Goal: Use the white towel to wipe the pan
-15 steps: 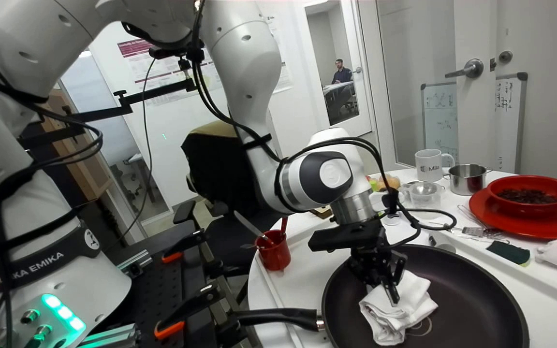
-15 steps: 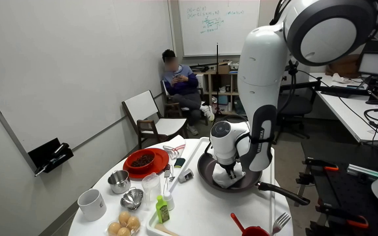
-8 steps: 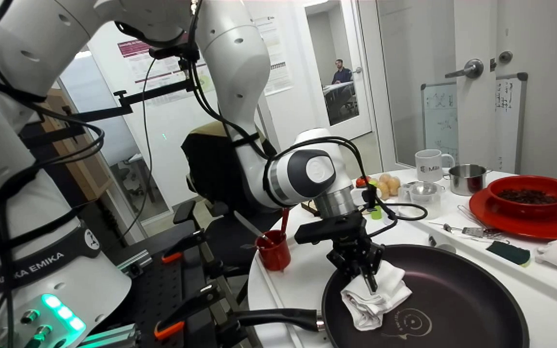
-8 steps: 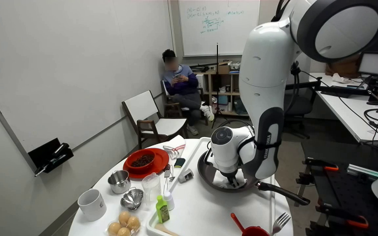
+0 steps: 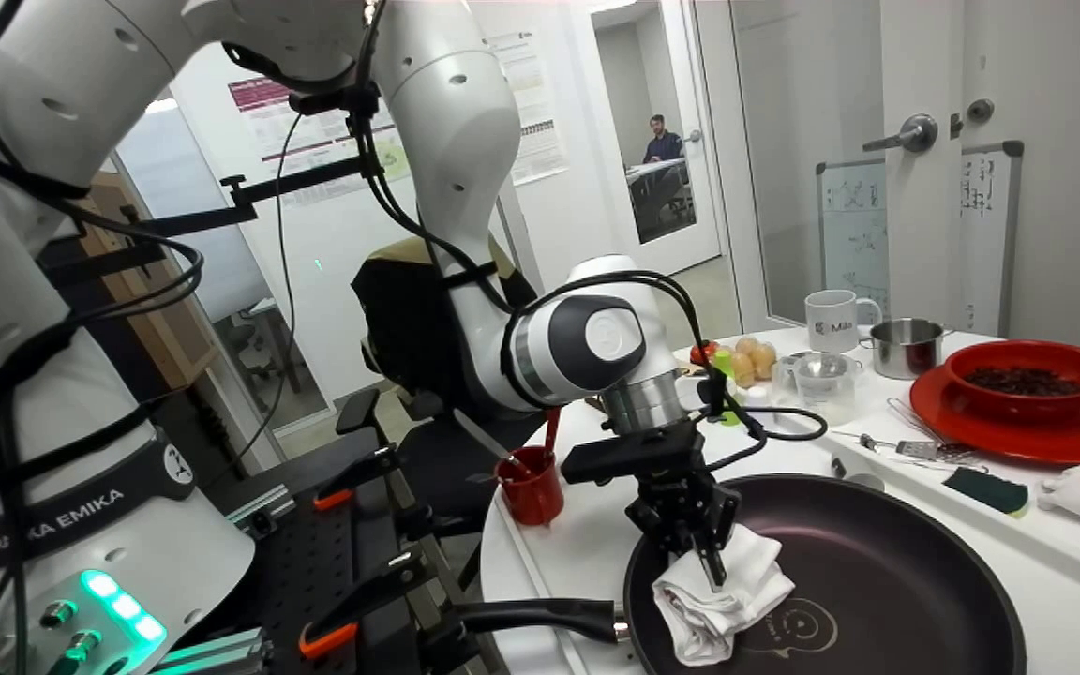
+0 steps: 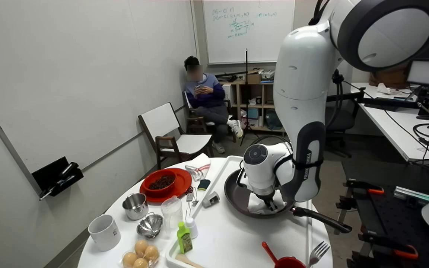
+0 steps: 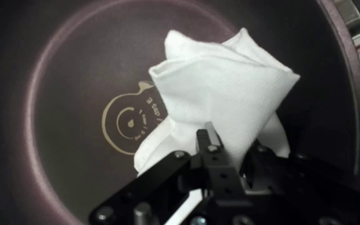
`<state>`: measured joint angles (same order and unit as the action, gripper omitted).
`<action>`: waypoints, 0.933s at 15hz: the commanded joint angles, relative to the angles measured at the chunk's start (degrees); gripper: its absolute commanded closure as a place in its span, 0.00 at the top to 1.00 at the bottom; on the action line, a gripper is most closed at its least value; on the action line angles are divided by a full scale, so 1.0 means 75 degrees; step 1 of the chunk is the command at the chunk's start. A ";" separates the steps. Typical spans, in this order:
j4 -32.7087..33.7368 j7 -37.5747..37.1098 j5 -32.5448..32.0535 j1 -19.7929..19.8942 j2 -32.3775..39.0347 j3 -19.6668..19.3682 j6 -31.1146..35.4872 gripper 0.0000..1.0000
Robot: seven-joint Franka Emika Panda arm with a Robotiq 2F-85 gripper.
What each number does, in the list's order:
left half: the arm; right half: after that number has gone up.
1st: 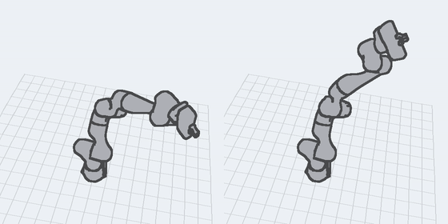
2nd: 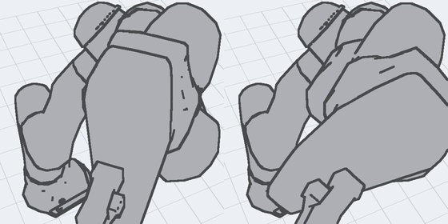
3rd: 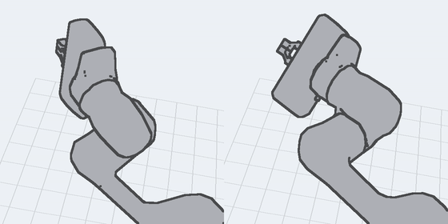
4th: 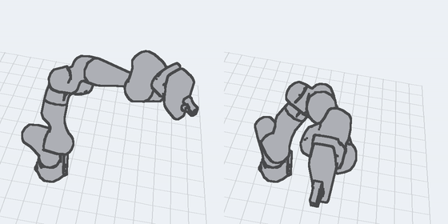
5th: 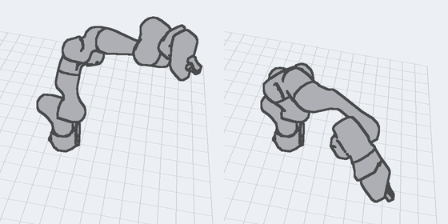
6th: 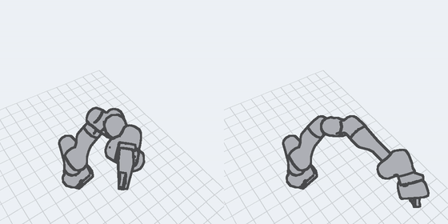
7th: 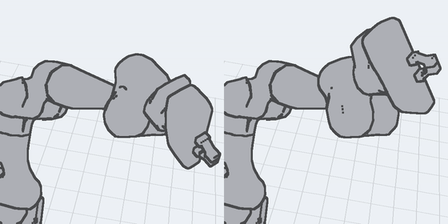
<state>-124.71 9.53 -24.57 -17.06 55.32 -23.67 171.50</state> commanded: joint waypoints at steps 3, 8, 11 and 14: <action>-0.0222 -0.0023 -0.0178 -0.0036 0.0028 -0.0376 -0.0210 0.07; -0.0064 -0.0353 -0.0077 -0.0170 0.0314 -0.0941 -0.0061 0.07; 0.0059 -0.0511 0.0013 -0.0133 0.0429 -0.1130 -0.0072 0.07; 0.0210 -0.0695 0.0108 -0.0083 0.0550 -0.1243 -0.0116 0.07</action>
<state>-124.75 6.60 -24.34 -17.09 57.62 -31.70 170.77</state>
